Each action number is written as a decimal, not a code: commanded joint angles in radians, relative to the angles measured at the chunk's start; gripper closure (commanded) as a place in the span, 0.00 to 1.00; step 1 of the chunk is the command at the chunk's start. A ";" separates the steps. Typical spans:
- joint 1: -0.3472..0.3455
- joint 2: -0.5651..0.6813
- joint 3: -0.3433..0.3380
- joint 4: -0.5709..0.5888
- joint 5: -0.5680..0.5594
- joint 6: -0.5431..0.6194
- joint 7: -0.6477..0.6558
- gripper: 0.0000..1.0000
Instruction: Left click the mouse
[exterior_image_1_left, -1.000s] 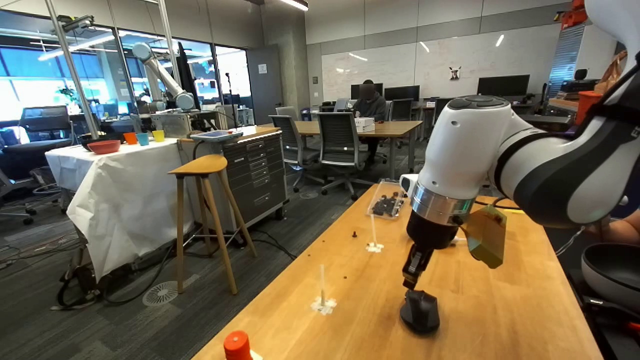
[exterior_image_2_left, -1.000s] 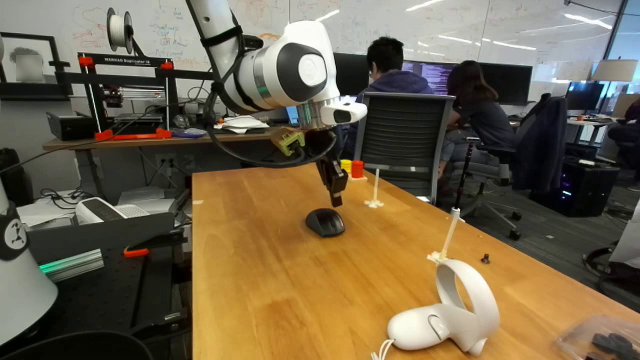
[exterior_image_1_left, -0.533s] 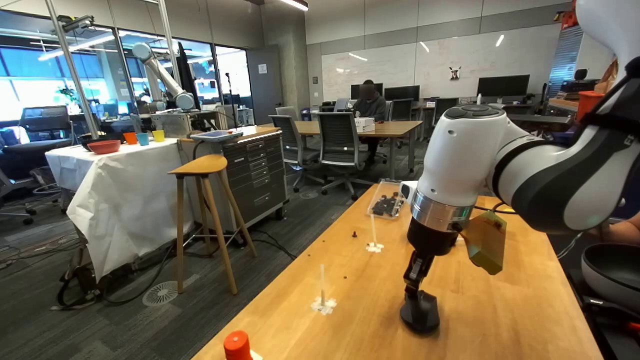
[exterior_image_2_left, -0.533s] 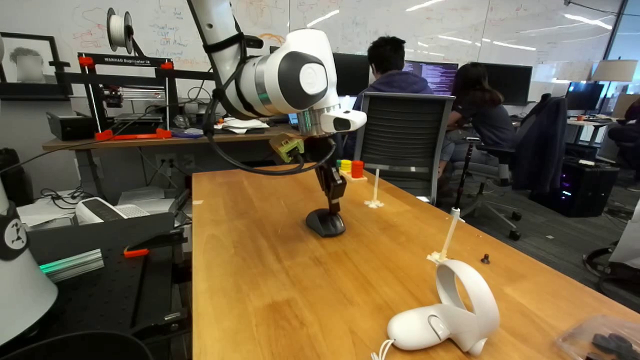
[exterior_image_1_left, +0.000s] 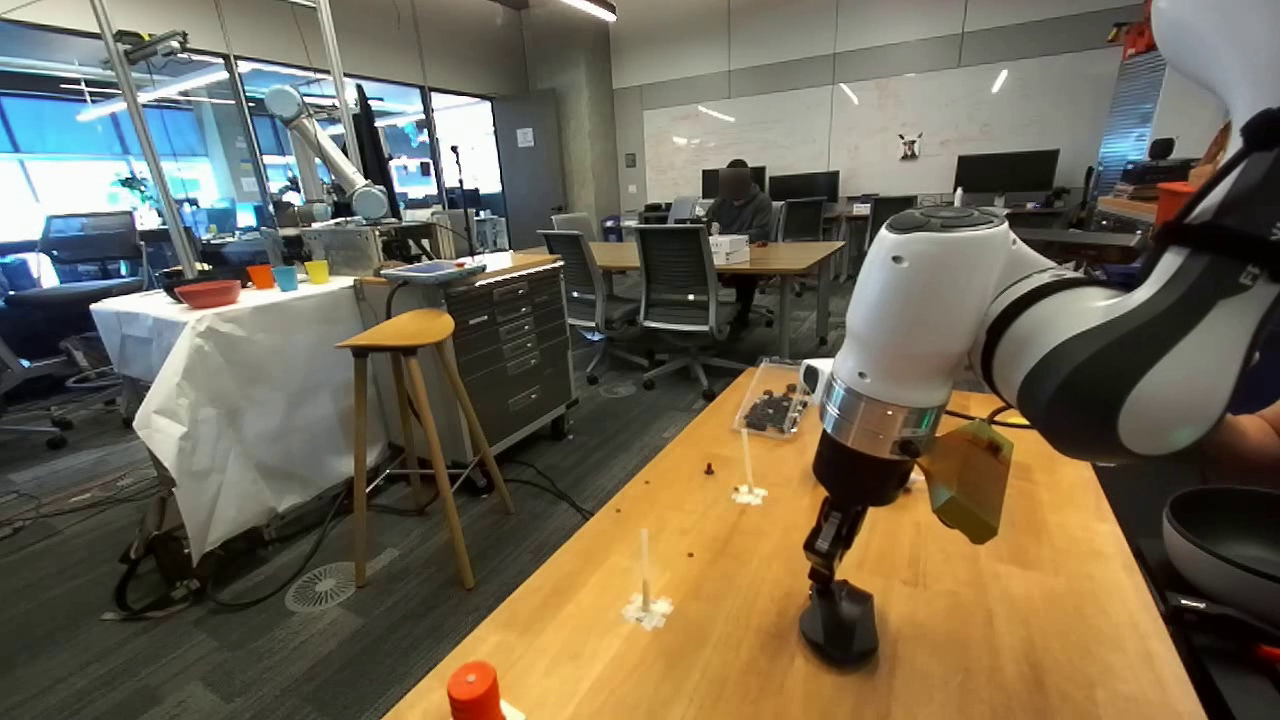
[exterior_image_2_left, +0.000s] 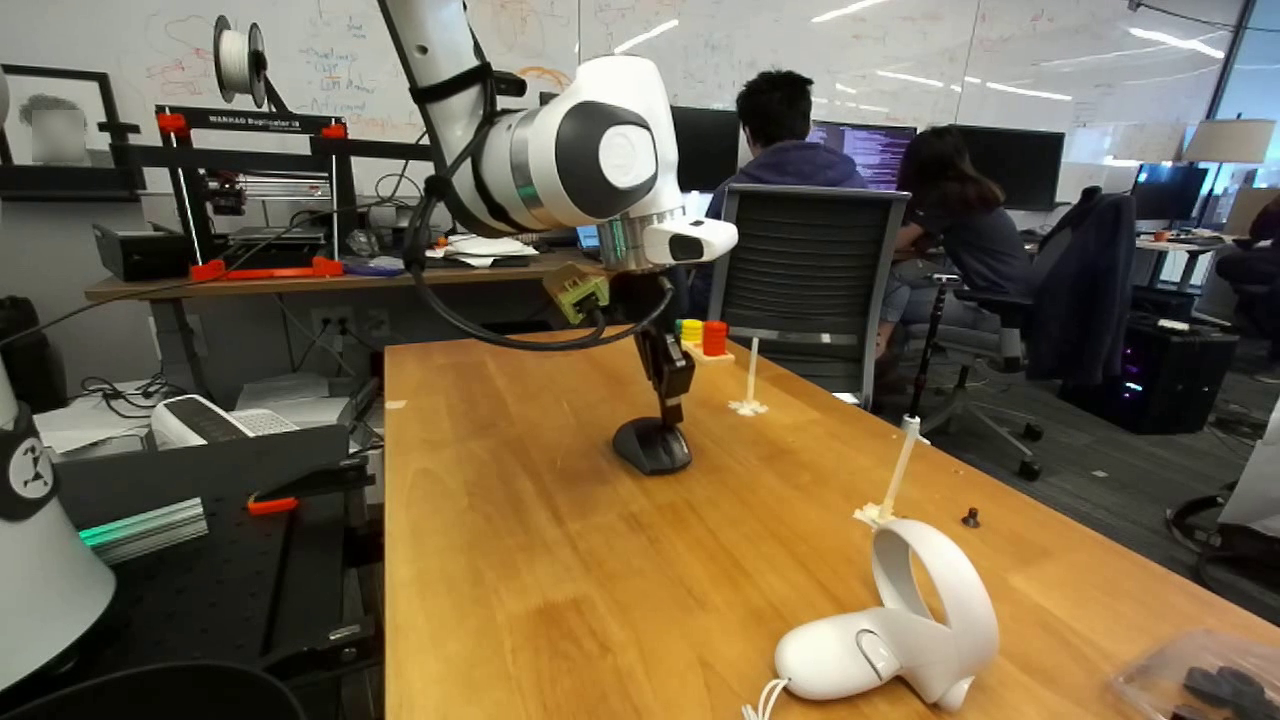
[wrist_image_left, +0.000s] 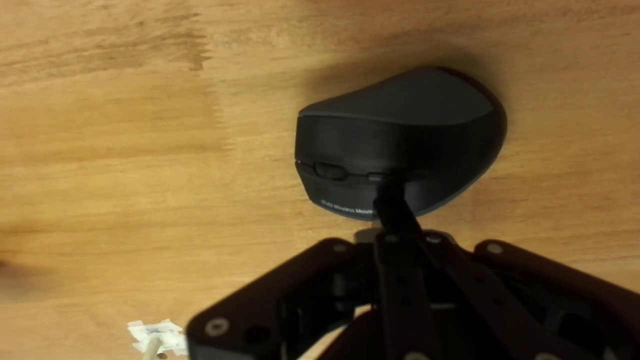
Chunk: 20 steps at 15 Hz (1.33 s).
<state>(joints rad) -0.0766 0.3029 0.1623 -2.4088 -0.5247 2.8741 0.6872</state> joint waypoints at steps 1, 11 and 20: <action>-0.030 -0.050 0.027 -0.001 0.052 -0.010 -0.031 1.00; 0.068 -0.204 -0.029 0.024 0.520 -0.252 -0.410 0.98; 0.076 -0.378 -0.084 0.078 0.494 -0.629 -0.498 0.64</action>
<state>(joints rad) -0.0208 -0.0098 0.1041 -2.3471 -0.0323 2.3482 0.2292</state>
